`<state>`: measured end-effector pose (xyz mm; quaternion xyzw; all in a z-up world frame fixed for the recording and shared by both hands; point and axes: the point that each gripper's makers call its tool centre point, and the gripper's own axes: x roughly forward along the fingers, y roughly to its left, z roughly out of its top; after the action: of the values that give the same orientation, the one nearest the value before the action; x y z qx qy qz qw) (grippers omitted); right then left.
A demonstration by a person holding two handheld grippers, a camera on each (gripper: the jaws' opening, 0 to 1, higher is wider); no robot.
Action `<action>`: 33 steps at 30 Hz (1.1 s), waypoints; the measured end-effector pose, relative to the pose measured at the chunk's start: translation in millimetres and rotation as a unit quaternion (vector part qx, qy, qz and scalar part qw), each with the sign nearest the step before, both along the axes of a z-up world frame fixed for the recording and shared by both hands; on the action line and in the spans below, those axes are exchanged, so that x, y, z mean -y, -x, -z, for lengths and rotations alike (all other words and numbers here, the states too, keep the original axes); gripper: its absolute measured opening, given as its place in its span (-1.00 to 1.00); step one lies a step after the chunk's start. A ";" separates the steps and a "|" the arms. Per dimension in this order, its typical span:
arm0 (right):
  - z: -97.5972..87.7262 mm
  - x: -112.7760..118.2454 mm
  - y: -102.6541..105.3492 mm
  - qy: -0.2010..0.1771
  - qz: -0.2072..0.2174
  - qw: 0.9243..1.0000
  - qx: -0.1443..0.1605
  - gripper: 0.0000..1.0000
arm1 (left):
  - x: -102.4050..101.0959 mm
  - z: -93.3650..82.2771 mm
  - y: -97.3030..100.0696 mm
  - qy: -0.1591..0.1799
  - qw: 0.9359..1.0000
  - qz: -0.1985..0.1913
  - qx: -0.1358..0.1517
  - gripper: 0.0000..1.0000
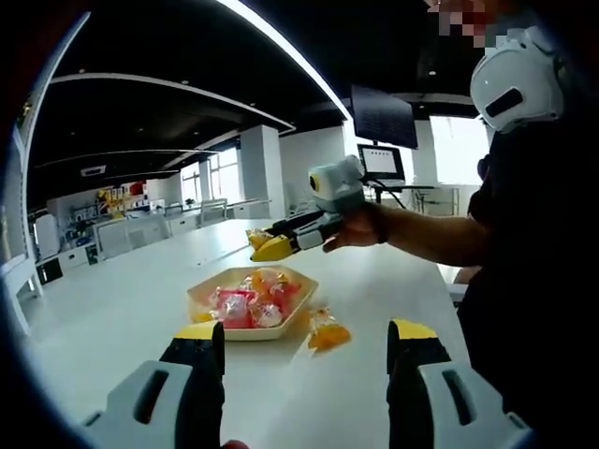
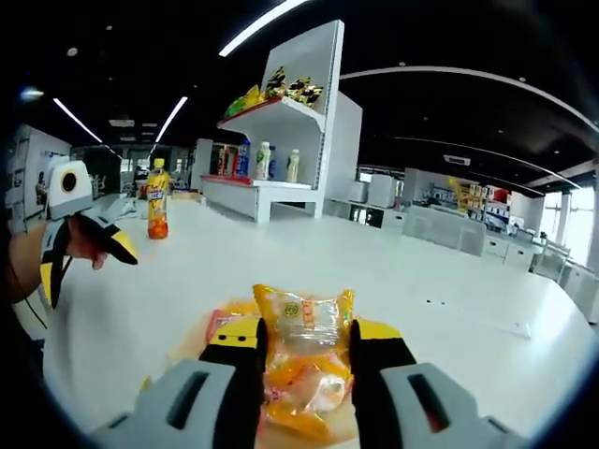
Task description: Pick up the marshmallows scattered on the table and place them into the bowl on the table
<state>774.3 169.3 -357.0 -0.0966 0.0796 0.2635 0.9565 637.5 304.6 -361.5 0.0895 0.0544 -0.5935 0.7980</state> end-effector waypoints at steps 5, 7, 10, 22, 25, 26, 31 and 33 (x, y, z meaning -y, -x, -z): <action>0.6 -0.8 -1.3 -0.015 0.000 1.000 -0.005 -0.07 | -1.2 1.1 1.2 -0.001 1.000 0.001 -0.001 0.38; -1.2 -1.6 -1.2 -0.018 -0.001 1.000 0.002 0.00 | -2.2 1.6 0.9 -0.002 1.000 0.000 -0.001 0.38; -1.4 -3.7 0.6 -0.021 -0.006 1.000 0.001 0.04 | -2.7 1.2 0.7 -0.001 1.000 0.000 -0.001 0.38; 1.0 1.2 2.0 -0.019 -0.003 1.000 -0.005 0.10 | -1.3 3.9 1.8 -0.007 1.000 0.004 0.000 0.38; -0.6 1.1 2.8 -0.022 -0.003 1.000 -0.004 0.11 | -1.3 3.6 2.4 -0.006 1.000 0.005 -0.001 0.38; -1.5 0.9 3.0 -0.023 -0.003 1.000 -0.002 0.11 | -1.0 3.3 3.0 -0.006 1.000 0.006 0.000 0.38; -2.3 -1.4 4.9 -0.023 -0.006 1.000 0.000 0.11 | -1.0 4.3 4.2 -0.008 1.000 0.007 0.000 0.38; -1.9 -1.9 5.8 -0.024 -0.006 1.000 -0.002 0.11 | -1.4 4.2 4.4 -0.009 1.000 0.007 0.000 0.38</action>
<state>768.4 171.2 -355.1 -0.0735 0.0749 0.2717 0.9566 633.1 306.0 -365.8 0.0967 0.0590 -0.5985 0.7931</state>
